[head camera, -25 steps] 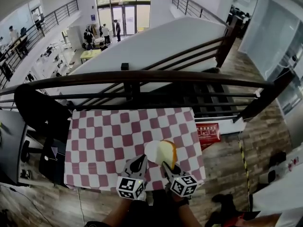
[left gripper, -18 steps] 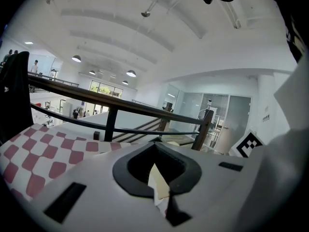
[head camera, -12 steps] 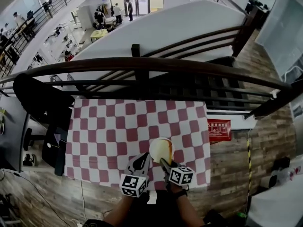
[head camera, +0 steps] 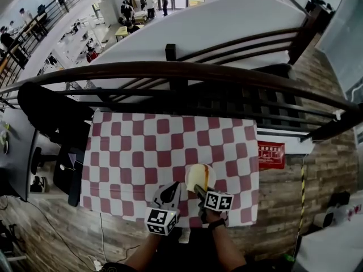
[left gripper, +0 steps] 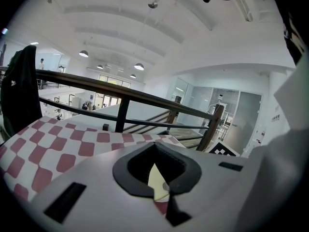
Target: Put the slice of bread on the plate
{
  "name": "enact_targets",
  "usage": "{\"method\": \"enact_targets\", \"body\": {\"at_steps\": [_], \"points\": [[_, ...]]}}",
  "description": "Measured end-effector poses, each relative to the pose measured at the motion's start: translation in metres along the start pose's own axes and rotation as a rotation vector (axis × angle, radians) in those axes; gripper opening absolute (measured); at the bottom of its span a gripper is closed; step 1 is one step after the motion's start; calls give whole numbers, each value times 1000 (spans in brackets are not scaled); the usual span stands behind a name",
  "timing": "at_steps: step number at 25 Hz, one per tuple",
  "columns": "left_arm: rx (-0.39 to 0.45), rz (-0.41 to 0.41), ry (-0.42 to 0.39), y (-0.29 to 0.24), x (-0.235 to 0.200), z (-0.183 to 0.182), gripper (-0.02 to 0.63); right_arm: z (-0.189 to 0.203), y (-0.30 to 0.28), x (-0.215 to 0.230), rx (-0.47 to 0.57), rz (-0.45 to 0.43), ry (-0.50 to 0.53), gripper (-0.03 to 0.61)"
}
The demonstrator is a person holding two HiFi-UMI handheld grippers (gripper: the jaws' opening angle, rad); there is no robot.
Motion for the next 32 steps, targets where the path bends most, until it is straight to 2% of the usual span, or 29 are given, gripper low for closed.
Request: {"method": "enact_targets", "body": {"at_steps": [4, 9, 11, 12, 13, 16, 21, 26, 32], "points": [[-6, 3, 2, 1, 0, 2, 18, 3, -3, 4, -46, 18, -36, 97], [-4, 11, -5, 2, 5, -1, 18, 0, -1, 12, -84, 98, 14, 128], [-7, 16, -4, 3, 5, 0, 18, -1, 0, 17, -101, 151, 54, 197], [-6, 18, -4, 4, 5, 0, 18, -1, 1, 19, -109, 175, 69, 263], [-4, 20, -4, 4, 6, -1, 18, -2, 3, 20, -113, 193, 77, 298], [2, 28, -10, 5, 8, -5, 18, -5, 13, 22, -93, 228, 88, 328], [24, 40, -24, 8, 9, -16, 17, -17, 38, 13, -14, 264, 177, 328], [57, 50, -37, 13, 10, -35, 18, -41, 69, -30, 119, 199, 312, 319], [146, 63, -58, 20, 11, -71, 18, -79, 116, -105, 360, 103, 463, 187]]}}
Point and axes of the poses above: the fingertips, and each gripper's own axes: y backward along the fingers, x to its right, z out of its underside, the point moved 5 cm from there along y, backward along the fingers, and after that the axes turned 2 degrees about -y, right-handed, at the moved point
